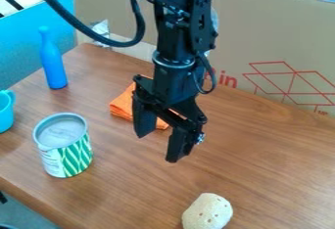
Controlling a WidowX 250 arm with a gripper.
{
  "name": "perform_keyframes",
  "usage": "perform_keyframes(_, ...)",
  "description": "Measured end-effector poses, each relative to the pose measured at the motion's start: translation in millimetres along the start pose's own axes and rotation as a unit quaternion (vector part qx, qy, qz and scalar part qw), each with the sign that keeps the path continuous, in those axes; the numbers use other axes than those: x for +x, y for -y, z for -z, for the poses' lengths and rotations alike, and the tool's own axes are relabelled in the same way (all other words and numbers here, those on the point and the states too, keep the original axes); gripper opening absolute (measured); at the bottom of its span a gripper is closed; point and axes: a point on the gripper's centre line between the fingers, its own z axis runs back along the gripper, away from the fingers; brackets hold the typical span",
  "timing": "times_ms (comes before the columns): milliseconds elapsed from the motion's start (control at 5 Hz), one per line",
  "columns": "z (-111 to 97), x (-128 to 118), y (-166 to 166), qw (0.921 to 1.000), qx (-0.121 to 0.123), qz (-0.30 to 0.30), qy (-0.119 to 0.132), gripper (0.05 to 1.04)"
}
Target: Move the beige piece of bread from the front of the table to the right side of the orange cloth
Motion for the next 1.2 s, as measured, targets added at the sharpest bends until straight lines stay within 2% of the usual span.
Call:
perform_keyframes(200, 7.0, -2.5, 1.9, 0.9999, 0.0, 0.003, -0.014, 1.001)
perform_keyframes(600, 13.2, -7.9, 47.8, 0.9983, 0.018, 0.054, 0.008, 1.001)
perform_keyframes(800, 10.4, -13.6, 66.4, 0.9963, 0.016, 0.077, 0.033, 1.001)
perform_keyframes(1000, 14.9, -16.8, 73.7, 0.9963, 0.015, 0.076, 0.038, 1.001)
perform_keyframes(1200, 27.9, -17.1, 72.3, 0.998, 0.033, 0.051, 0.016, 1.001)
